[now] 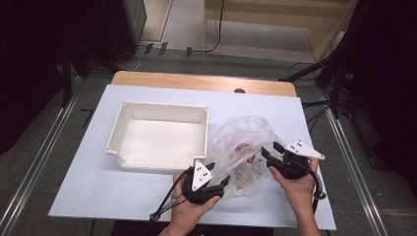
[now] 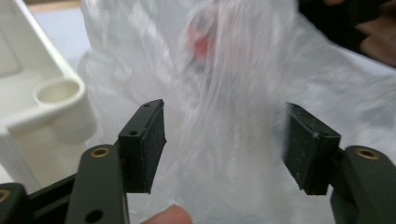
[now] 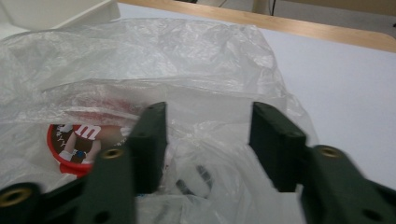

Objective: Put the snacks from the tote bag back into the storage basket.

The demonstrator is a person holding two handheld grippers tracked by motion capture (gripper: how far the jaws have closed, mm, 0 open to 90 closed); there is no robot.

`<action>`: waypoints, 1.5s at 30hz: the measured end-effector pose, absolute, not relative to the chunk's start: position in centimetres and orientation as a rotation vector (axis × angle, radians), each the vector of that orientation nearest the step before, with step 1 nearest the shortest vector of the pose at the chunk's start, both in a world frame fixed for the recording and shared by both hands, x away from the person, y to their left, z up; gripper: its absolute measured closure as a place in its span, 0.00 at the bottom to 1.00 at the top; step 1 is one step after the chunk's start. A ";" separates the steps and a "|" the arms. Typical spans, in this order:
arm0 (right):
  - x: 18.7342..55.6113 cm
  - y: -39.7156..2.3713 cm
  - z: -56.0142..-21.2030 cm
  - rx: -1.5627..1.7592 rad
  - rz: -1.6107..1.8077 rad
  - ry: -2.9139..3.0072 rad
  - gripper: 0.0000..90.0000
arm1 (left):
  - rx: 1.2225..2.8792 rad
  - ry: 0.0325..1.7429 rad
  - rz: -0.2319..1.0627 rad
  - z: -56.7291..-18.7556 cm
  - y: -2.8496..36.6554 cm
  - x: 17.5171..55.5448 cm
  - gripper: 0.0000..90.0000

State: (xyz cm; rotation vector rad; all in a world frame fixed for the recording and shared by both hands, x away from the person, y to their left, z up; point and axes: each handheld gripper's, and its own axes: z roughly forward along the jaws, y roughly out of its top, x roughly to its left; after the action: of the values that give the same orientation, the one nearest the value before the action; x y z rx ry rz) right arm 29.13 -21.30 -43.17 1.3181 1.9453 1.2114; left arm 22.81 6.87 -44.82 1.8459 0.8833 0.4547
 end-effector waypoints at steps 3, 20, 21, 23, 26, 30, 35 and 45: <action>29.5 -21.1 -43.3 1.318 1.194 1.956 0.78 | 1.820 0.865 0.472 -43.7 7.1 22.5 0.45; 32.8 -19.2 -43.5 1.302 1.225 2.014 1.00 | 1.800 1.072 0.574 -44.7 6.9 25.1 1.00; 33.4 -19.0 -43.6 1.305 1.227 2.025 1.00 | 1.807 1.084 0.585 -44.9 6.8 25.2 1.00; 34.5 -18.6 -43.9 1.313 1.215 2.041 1.00 | 1.836 1.096 0.577 -45.3 6.6 25.3 1.00; 36.0 -18.4 -44.8 1.347 1.231 2.073 1.00 | 1.898 1.096 0.587 -46.1 6.2 25.2 1.00; 37.5 -18.7 -46.7 1.408 1.210 2.117 1.00 | 1.994 1.125 0.526 -47.4 6.1 26.0 1.00; 37.9 -19.0 -48.7 1.450 1.133 2.159 1.00 | 2.102 1.087 0.496 -47.7 5.7 26.2 1.00; 34.7 -20.8 -46.0 1.458 1.264 1.961 0.91 | 2.104 1.038 0.457 -47.7 6.5 25.8 0.98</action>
State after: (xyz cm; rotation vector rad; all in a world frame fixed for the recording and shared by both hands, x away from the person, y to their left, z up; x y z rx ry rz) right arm 34.70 -20.82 -46.02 1.4576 1.9605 1.2642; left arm 25.83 6.49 -47.69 2.1038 1.0376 0.4566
